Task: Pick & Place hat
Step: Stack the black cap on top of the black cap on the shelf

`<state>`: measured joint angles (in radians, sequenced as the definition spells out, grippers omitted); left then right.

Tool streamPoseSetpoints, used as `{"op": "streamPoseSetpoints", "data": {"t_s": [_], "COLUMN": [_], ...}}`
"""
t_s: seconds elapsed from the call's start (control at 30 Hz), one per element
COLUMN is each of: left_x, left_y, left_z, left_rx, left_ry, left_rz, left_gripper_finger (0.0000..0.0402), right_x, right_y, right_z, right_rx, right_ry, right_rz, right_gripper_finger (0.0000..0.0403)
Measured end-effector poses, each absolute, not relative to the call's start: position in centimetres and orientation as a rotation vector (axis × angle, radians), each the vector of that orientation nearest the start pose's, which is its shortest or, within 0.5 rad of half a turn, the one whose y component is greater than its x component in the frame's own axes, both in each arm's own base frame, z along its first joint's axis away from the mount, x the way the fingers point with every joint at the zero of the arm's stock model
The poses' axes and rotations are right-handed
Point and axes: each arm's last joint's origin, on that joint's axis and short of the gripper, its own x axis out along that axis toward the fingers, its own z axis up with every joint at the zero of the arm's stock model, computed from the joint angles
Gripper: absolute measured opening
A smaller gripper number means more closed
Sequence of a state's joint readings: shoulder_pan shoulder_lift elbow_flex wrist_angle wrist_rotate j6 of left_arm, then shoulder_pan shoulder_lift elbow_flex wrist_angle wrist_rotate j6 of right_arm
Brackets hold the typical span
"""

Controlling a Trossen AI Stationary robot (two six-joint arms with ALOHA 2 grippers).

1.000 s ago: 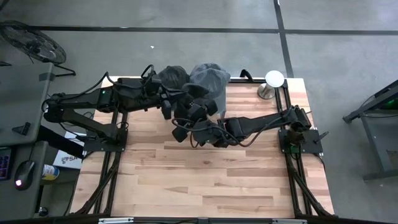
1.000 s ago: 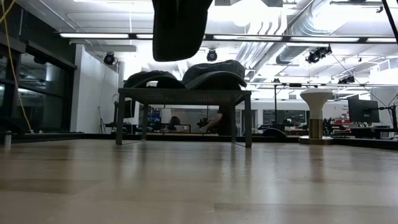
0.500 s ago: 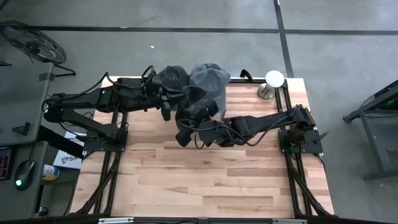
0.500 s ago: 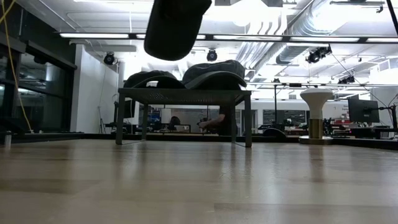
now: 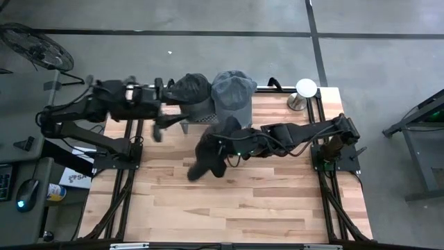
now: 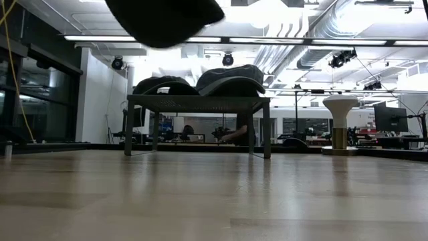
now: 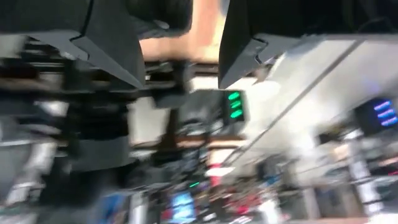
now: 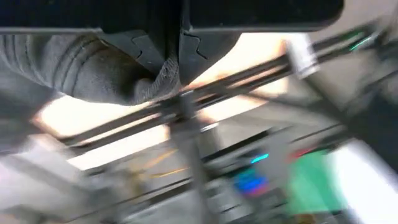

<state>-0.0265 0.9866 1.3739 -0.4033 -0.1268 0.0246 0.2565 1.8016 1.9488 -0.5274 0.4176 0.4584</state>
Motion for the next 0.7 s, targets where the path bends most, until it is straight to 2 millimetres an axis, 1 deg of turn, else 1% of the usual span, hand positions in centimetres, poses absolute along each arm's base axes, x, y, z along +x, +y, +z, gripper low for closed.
{"op": "streamPoseSetpoints", "data": {"t_s": [0.13, 0.23, 0.33, 0.4, 0.5, 0.7], "left_x": [15.1, 14.3, 14.2, 14.5, 15.5, 18.5], "left_y": [-0.4, -0.7, -0.9, -1.1, -1.3, -1.7], "left_z": [47.8, 48.0, 48.0, 47.7, 47.2, 45.9], "left_rx": [0.013, -0.017, -0.059, -0.083, -0.114, -0.125], "left_ry": [-0.031, -0.044, -0.036, -0.011, 0.038, 0.136], "left_rz": [-0.033, -0.129, -0.219, -0.270, -0.331, -0.441], "left_gripper_finger": [0.0201, 0.0201, 0.0201, 0.0201, 0.0201, 0.0201], "right_x": [38.1, 37.3, 36.8, 36.6, 36.7, 36.7], "right_y": [9.2, 9.4, 9.3, 9.1, 8.8, 8.4], "right_z": [43.2, 44.0, 44.5, 44.7, 44.9, 45.3], "right_rx": [0.349, 0.348, 0.336, 0.326, 0.322, 0.311], "right_ry": [0.360, 0.382, 0.390, 0.392, 0.387, 0.362], "right_rz": [0.010, 0.180, 0.320, 0.393, 0.494, 0.616], "right_gripper_finger": [0.0001, 0.0000, 0.0000, 0.0000, 0.0000, 0.0000]}}
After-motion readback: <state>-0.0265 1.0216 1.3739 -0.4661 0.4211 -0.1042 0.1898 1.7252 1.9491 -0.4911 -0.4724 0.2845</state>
